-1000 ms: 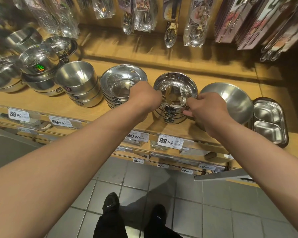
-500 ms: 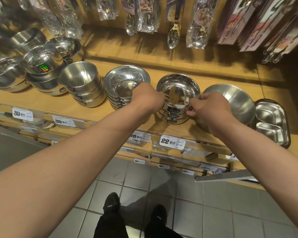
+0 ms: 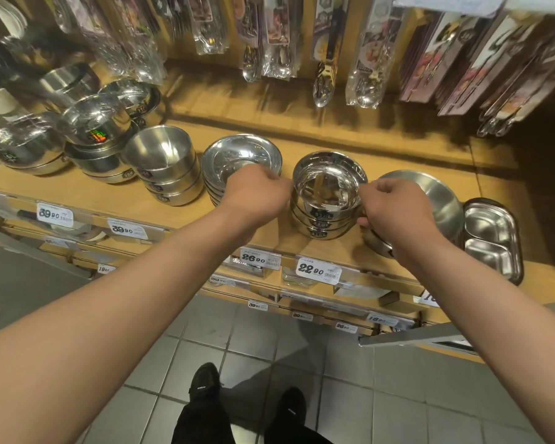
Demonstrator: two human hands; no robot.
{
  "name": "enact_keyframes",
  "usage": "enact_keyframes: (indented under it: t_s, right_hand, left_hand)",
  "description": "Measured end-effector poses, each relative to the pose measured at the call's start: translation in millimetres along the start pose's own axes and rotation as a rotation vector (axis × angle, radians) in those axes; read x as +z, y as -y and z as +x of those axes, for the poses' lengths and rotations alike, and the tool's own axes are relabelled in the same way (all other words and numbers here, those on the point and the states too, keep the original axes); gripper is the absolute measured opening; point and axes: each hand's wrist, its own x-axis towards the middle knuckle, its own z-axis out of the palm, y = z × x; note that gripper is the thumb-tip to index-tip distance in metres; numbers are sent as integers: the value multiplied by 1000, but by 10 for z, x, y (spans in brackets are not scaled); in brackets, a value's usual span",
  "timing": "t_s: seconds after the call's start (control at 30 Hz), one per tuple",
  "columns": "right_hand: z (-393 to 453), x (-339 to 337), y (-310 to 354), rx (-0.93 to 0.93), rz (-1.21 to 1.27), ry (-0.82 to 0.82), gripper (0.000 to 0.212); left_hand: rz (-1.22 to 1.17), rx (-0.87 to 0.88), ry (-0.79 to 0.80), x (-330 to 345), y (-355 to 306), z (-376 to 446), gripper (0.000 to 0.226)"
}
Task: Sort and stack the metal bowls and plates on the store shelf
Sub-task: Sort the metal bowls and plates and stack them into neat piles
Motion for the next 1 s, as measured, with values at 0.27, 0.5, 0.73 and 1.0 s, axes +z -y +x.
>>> enact_keyframes:
  t_s: [0.27, 0.5, 0.73, 1.0]
  right_hand:
    - [-495, 31, 445, -138, 255, 98, 18]
    - [-716, 481, 871, -167, 280, 286, 30]
    - [-893, 1323, 1509, -174, 352, 338, 29]
    - [-1028, 2005, 1882, -72, 347, 344, 18]
  left_hand:
    - [-126, 42, -43, -1194, 30, -506, 14]
    - [-239, -2, -176, -2321, 350, -708, 14]
    - [-300, 6, -247, -3373, 693, -488, 13]
    - [-290, -75, -269, -4229, 1108, -160, 17]
